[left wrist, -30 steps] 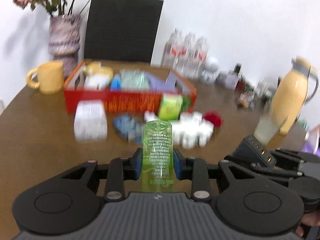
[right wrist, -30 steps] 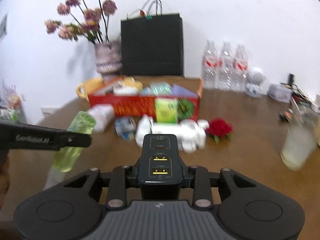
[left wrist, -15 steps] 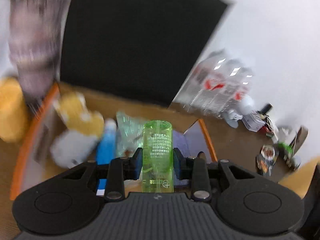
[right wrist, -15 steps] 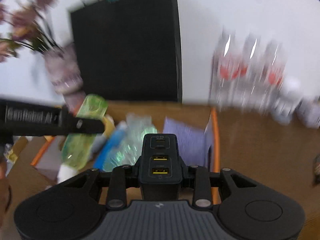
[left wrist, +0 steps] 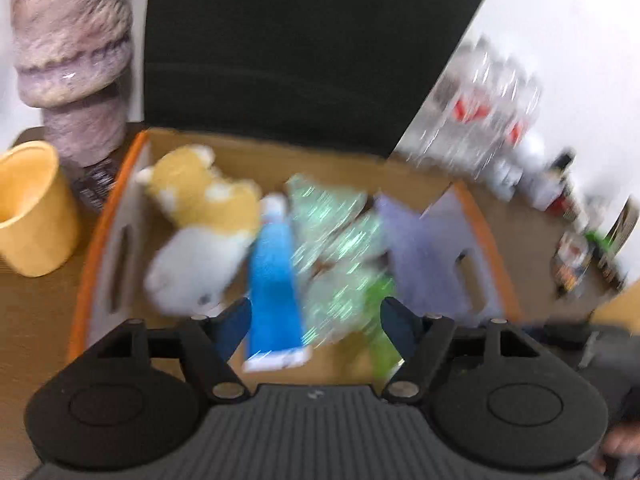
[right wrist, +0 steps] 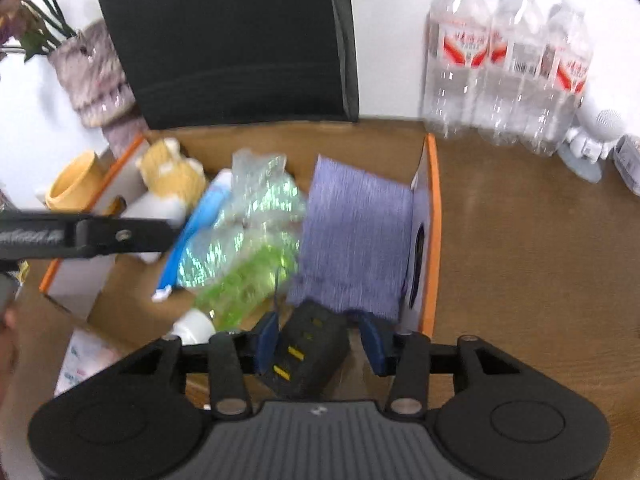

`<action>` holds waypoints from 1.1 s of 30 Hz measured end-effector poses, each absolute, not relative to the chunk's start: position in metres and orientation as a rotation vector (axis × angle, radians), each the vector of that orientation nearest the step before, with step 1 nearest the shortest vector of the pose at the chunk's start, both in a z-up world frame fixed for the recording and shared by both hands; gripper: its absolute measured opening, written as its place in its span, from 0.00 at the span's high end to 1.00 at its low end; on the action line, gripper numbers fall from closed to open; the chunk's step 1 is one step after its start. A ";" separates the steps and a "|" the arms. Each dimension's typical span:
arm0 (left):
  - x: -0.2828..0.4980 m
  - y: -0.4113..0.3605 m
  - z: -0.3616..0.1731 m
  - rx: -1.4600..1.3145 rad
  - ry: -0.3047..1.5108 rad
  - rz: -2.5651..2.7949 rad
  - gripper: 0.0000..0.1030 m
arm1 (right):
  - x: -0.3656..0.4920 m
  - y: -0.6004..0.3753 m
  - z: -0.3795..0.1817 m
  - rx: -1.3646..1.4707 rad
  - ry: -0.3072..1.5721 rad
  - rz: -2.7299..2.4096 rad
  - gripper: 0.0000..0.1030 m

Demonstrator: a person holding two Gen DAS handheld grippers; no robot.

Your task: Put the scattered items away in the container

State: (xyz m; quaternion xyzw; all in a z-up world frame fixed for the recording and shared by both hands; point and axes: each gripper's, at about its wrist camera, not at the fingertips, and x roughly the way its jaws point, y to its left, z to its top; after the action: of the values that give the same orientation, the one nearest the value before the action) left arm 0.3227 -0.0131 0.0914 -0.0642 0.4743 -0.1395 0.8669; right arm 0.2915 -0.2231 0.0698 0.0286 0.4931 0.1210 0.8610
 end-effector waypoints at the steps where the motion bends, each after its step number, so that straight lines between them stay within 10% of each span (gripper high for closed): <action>1: 0.319 -0.012 0.088 -0.087 1.012 -0.281 0.31 | 0.292 -0.224 0.068 0.077 1.042 0.260 0.54; 6: 0.303 0.009 0.063 -0.053 1.108 -0.274 0.51 | 0.290 -0.228 0.065 0.091 1.049 0.246 0.46; 33: 0.213 -0.006 0.092 0.162 0.872 -0.151 0.39 | 0.228 -0.224 0.080 0.017 1.041 0.267 0.43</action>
State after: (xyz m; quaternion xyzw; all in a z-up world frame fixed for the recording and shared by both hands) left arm 0.2130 -0.0061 0.0924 0.0782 0.4216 -0.0731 0.9004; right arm 0.2275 -0.2244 0.0802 0.0083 0.4959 0.1272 0.8590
